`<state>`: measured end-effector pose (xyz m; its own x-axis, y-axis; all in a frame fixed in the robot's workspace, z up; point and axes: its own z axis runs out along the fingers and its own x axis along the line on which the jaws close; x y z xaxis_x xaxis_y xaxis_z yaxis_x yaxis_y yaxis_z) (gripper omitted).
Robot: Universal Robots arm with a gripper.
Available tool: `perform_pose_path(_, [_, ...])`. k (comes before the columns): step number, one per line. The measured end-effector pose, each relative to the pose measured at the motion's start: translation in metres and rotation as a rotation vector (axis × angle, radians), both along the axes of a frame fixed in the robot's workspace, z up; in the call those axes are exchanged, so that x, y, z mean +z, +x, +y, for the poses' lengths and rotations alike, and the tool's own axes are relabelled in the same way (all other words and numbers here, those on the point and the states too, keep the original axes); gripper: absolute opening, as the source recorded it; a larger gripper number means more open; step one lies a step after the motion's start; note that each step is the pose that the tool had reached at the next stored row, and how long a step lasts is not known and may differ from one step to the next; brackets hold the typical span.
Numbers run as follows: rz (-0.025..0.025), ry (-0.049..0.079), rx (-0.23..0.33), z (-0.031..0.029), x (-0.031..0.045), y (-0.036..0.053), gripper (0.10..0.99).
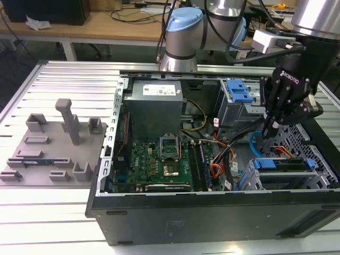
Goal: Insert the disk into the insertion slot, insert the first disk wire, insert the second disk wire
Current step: 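Insert the second disk wire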
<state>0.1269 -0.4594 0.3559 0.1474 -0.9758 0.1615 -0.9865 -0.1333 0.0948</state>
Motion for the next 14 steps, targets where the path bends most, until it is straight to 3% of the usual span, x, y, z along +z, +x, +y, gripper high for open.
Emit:
perform_pose_path(4, [-0.0005,0.080,-0.001,-0.0029,0.0000,0.0001,0.161])
perform_pose_path(5, [-0.0038,0.106,0.000,-0.0044,0.0000,0.0001,0.161])
perform_pose_path(8, [-0.0165,0.134,0.000,-0.0068,0.0000,0.0004,0.161])
perform_pose_path(10, [-0.0255,0.145,-0.007,-0.0069,0.0000,0.0014,0.161])
perform_pose_path(14, [-0.0317,0.147,-0.063,-0.0070,-0.0013,0.0017,0.161])
